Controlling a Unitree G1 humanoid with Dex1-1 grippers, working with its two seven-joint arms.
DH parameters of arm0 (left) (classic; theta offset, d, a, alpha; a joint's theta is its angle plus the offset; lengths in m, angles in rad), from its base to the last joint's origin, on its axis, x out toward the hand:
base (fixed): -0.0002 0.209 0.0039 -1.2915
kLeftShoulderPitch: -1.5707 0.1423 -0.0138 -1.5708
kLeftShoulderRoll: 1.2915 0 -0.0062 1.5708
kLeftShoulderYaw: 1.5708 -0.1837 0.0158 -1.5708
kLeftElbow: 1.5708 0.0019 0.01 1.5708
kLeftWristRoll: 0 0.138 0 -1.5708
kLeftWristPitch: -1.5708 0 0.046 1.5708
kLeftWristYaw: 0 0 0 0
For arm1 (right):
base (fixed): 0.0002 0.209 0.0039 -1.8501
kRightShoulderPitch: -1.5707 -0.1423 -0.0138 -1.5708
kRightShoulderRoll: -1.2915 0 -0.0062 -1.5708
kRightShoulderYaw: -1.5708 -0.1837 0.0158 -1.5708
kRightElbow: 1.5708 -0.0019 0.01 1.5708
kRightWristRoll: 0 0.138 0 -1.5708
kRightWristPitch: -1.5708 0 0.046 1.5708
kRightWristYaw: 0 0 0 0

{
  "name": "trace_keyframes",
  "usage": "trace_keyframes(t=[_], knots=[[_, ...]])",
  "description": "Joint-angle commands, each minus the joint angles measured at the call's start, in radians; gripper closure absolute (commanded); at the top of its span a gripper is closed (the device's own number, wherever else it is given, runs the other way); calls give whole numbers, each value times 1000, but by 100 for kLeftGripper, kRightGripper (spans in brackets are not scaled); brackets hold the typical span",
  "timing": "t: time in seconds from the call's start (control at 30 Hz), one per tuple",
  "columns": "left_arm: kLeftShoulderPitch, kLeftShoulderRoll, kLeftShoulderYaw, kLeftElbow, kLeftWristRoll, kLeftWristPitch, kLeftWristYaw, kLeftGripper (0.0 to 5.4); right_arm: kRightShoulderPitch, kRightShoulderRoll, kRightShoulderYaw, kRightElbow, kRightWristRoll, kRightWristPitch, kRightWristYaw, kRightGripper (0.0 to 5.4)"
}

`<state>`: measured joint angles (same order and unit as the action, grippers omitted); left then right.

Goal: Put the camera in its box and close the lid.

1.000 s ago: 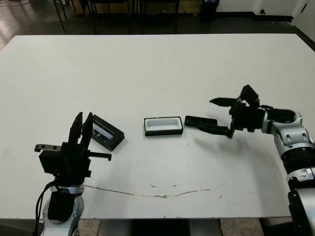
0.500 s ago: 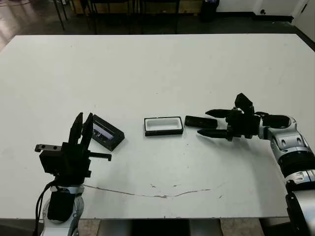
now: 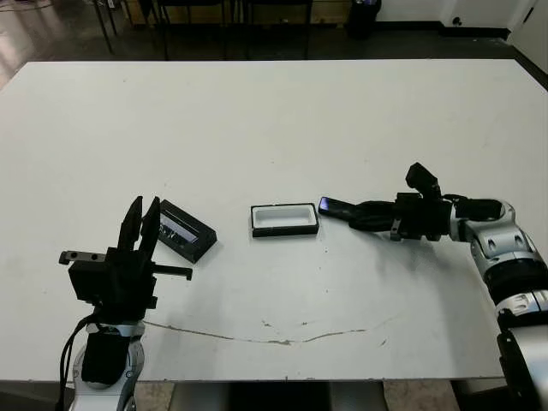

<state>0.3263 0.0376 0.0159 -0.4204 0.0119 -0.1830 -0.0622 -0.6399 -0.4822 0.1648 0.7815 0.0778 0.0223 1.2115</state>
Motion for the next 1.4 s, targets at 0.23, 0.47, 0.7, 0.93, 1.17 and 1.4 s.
trace_keyframes(t=[0.23, 0.47, 0.7, 0.93, 1.17, 1.4], knots=[[5, 5, -6, 19, 7, -3, 1, 540, -1, -53, 4, -36, 1, 55, 75, 528], [6, 3, -9, 20, 5, -3, 2, 540, -56, -82, -79, -80, 67, 111, 88, 530], [12, -2, -16, 9, 16, 5, 9, 540, -99, -66, -129, -218, 153, 190, 80, 530], [17, -6, -24, 2, 23, 12, 18, 540, -158, -46, -42, -273, 117, 204, 94, 530], [12, -13, -36, 4, 24, 11, 28, 540, -197, -14, 74, -253, 26, 218, 91, 530], [20, -22, -45, 4, 16, 7, 30, 540, -211, 11, 159, -262, -61, 203, 86, 530]])
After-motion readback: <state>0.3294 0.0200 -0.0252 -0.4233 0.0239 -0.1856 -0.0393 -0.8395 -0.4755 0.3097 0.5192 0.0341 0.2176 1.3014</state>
